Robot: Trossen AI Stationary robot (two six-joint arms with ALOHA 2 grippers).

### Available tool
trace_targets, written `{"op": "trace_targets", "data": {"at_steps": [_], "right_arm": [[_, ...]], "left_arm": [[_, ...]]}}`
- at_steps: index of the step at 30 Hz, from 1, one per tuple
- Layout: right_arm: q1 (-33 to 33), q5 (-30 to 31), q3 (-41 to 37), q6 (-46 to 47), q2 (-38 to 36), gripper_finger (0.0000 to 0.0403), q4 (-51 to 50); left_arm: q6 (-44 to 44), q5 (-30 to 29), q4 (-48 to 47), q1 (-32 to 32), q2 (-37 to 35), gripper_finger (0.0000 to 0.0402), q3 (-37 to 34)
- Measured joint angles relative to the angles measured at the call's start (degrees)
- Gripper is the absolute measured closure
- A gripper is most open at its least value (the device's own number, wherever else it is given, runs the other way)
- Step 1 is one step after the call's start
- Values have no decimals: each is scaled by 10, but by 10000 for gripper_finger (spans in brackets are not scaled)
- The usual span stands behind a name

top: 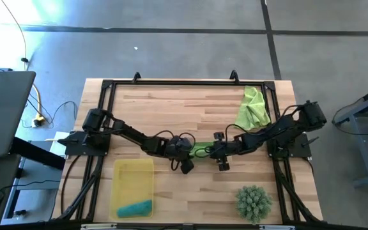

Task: Roll microfiber towels into tight, uniform cylinder then place into a basket
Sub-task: Roll the green microfiber towel

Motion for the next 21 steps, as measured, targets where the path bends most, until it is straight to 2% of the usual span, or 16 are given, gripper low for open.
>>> {"op": "trace_targets", "data": {"at_steps": [6, 11, 15, 21], "right_arm": [[-1, -2, 0, 71, 0, 325, 2], [-2, -4, 0, 100, 0, 387, 4], [-18, -46, 0, 124, 0, 388, 16], [-66, -177, -1, 171, 1, 384, 26]], "left_arm": [[76, -22, -43, 3, -37, 273, -1], [144, -56, -98, -7, -71, 254, -1], [218, -66, -61, -35, -81, 254, 1], [344, -82, 58, -66, -65, 256, 1]]}}
